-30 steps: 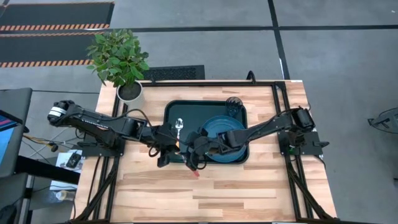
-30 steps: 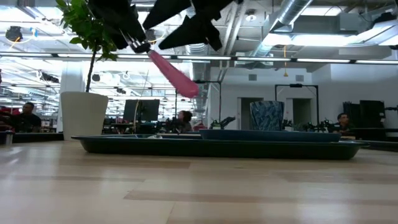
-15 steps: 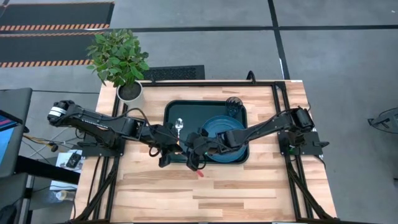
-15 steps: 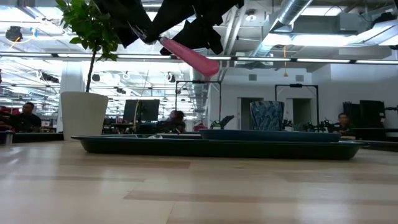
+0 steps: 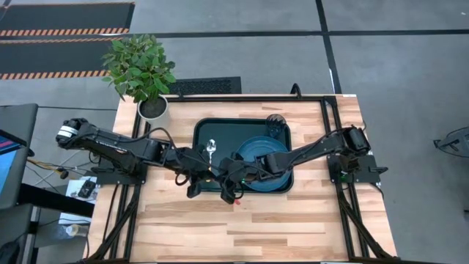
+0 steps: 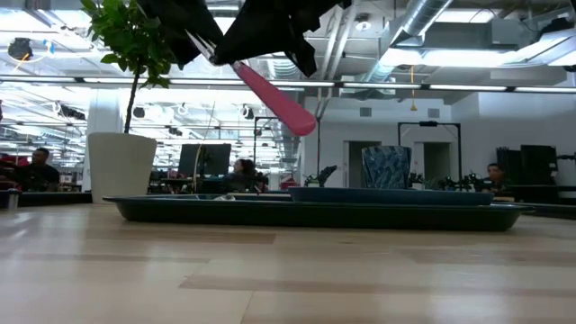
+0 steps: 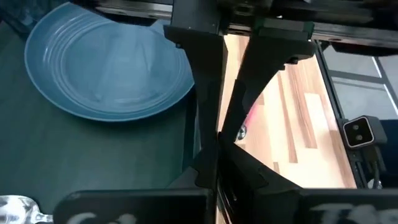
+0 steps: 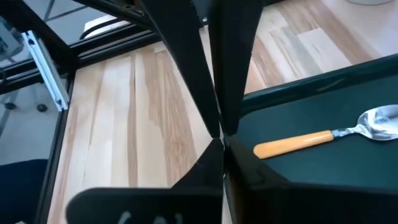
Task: Pick and place plate/cup/fork/spoon on tray
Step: Put the red fork on the black tray to the left of the blue plate
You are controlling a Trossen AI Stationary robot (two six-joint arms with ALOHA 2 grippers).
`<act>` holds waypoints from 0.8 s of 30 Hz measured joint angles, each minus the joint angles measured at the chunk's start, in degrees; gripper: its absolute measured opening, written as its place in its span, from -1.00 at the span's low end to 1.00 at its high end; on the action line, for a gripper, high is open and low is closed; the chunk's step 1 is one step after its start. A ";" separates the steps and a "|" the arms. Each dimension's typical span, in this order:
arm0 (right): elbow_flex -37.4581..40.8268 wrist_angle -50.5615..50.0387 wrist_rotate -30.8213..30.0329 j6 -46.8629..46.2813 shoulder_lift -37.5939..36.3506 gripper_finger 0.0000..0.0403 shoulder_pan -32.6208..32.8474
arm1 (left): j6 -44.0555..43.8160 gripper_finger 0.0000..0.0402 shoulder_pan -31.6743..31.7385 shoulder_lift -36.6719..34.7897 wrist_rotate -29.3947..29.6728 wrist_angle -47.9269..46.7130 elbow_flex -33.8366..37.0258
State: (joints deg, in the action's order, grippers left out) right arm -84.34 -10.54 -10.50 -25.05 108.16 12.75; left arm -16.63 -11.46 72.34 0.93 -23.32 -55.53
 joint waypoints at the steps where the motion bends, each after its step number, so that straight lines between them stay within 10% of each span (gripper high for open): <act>1: 0.04 0.08 -0.17 -0.22 0.00 -0.94 0.03 | -0.04 -0.99 -0.01 0.00 0.66 0.13 0.01; 14: 3.86 5.29 0.61 -7.46 0.02 -0.99 -1.75 | 1.61 -0.19 0.90 -6.81 14.72 -2.67 -2.95; 24: 17.42 33.09 -3.66 -18.82 -0.13 -0.99 -11.78 | -3.61 0.06 0.81 -24.10 26.97 -3.79 -3.08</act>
State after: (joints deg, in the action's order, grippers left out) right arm -66.92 22.55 -14.15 -43.87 108.03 0.97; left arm -20.24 -10.65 48.24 27.90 -27.11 -58.61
